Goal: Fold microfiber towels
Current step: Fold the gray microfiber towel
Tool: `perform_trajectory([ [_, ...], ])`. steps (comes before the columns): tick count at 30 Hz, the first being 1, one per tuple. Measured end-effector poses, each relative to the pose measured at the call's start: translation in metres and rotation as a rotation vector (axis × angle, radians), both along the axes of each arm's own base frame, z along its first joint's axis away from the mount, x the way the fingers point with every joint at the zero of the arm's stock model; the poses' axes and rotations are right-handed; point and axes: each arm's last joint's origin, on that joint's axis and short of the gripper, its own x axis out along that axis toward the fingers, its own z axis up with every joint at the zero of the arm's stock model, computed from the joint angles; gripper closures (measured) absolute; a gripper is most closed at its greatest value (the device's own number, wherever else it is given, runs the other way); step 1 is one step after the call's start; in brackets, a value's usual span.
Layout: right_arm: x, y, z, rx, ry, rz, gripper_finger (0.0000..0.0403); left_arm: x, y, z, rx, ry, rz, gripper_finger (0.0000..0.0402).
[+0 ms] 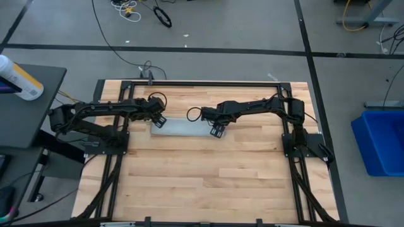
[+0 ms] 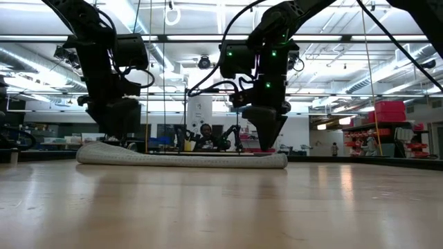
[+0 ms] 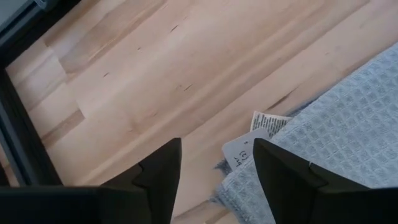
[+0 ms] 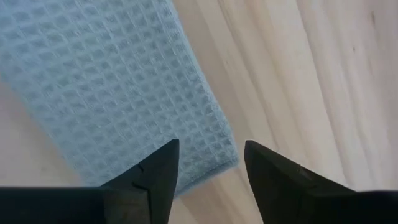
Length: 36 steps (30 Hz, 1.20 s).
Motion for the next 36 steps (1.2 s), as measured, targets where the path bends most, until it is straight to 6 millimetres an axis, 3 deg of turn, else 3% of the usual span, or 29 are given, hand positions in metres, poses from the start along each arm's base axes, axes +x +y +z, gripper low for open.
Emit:
perform_trajectory([
  [7,0.005,0.005,0.000,0.030,-0.056,-0.019,0.0199,0.002,0.000,0.002,-0.022,-0.025,-0.003,0.0195],
  [13,0.008,0.013,0.000,0.047,-0.079,-0.015,0.0184,0.010,0.004,0.018,0.018,-0.054,-0.025,0.0195],
  [21,0.009,0.018,0.000,0.103,-0.110,-0.070,0.0206,0.023,0.008,0.041,0.008,-0.141,-0.071,0.0195],
  [31,0.007,0.002,0.000,0.158,-0.158,-0.275,0.0175,0.028,0.006,0.048,-0.080,-0.205,-0.144,0.0196],
  [36,0.010,-0.001,0.001,0.155,-0.226,-0.402,0.0183,0.031,0.006,0.053,-0.110,-0.238,-0.178,0.0196],
])
